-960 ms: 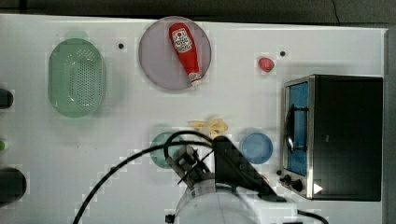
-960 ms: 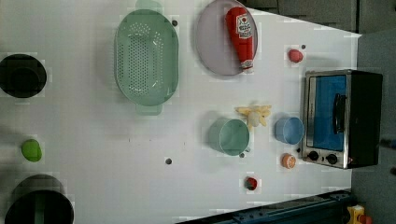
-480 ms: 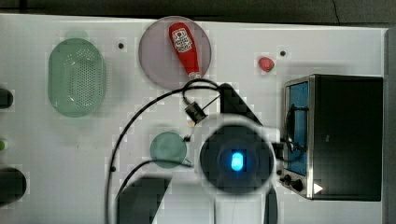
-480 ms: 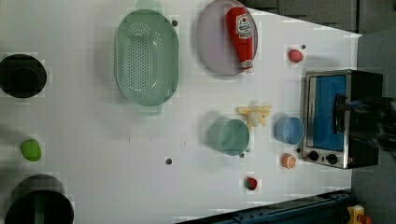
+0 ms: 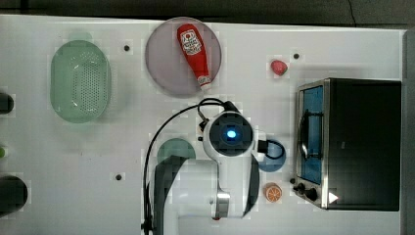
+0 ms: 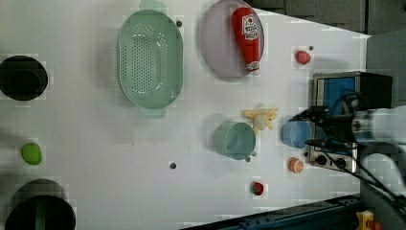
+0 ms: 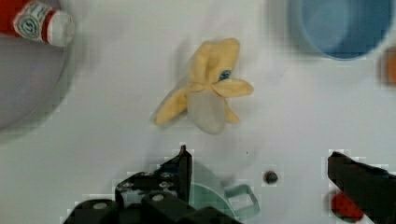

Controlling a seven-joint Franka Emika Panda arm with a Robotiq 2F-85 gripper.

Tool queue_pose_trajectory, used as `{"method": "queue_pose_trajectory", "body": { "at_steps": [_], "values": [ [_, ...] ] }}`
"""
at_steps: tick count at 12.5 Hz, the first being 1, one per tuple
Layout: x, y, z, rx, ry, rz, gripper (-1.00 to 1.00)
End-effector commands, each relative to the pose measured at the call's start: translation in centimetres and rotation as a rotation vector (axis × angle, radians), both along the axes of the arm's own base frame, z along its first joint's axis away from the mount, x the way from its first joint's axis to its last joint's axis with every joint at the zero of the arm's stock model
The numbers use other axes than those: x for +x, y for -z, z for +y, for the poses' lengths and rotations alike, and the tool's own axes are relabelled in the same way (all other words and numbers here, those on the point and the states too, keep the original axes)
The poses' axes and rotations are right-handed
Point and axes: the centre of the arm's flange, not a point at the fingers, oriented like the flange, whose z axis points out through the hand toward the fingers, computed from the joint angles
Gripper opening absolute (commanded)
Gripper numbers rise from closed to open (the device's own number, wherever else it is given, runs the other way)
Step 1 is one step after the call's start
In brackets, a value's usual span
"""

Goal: Pick banana from table and place on oven.

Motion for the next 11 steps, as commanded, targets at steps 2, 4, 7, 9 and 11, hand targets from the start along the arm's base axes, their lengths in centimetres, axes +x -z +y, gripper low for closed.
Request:
{"method": "queue_pose_trajectory", "body": {
  "at_steps": [2,4,7,9,11],
  "values": [
    [1.5,3.6,-0.2,-0.008,0.022,-0.067,1.00],
    [1.2,7.3,-0.2,-0.007,0.023,-0.069,1.00],
    [0.4,11.5,-0.1,-0.006,0.022,-0.086,1.00],
    [0.0,13.3,-0.1,-0.006,0.022,-0.095,1.00],
    [-0.3,14.8,-0.1,-0.006,0.023,-0.088,1.00]
  ]
}}
